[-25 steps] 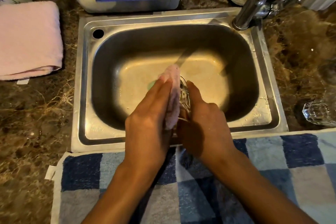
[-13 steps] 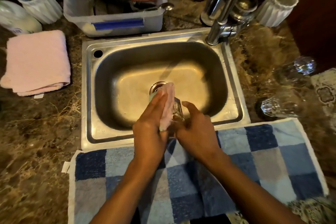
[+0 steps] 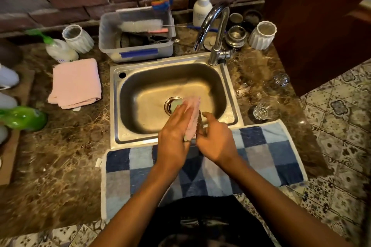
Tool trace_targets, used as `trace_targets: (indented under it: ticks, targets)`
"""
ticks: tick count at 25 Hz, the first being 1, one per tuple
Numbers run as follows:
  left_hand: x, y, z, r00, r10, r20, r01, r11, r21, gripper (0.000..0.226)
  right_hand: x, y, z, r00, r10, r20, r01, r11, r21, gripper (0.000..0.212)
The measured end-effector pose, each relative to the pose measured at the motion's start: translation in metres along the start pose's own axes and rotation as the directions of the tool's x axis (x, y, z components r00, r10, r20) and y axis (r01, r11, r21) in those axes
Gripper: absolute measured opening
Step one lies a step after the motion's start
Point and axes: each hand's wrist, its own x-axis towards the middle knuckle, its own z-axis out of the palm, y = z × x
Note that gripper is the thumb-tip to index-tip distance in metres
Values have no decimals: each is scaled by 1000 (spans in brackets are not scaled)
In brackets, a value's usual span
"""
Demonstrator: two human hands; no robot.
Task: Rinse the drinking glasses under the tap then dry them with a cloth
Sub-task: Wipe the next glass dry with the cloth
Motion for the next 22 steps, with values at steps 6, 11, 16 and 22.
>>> trace_targets:
  ticks: [6, 11, 16, 22]
  targets:
    - [4, 18, 8, 791, -607, 77, 412, 435, -801, 53, -17, -21, 17, 992, 117, -50, -80, 875, 478, 28]
    - [-7, -14, -18, 1000, 18, -23, -17, 998, 62, 76, -17, -21, 16, 999, -35, -32, 37, 998, 48, 25]
    - [-1, -4, -9, 977, -188, -104, 134, 909, -395, 59, -16, -26, 21, 999, 37, 11, -39, 947, 318, 15]
    - [-2, 0, -4, 973, -223, -68, 173, 885, -432, 69, -11, -15, 21, 987, 95, 127, -141, 893, 428, 18]
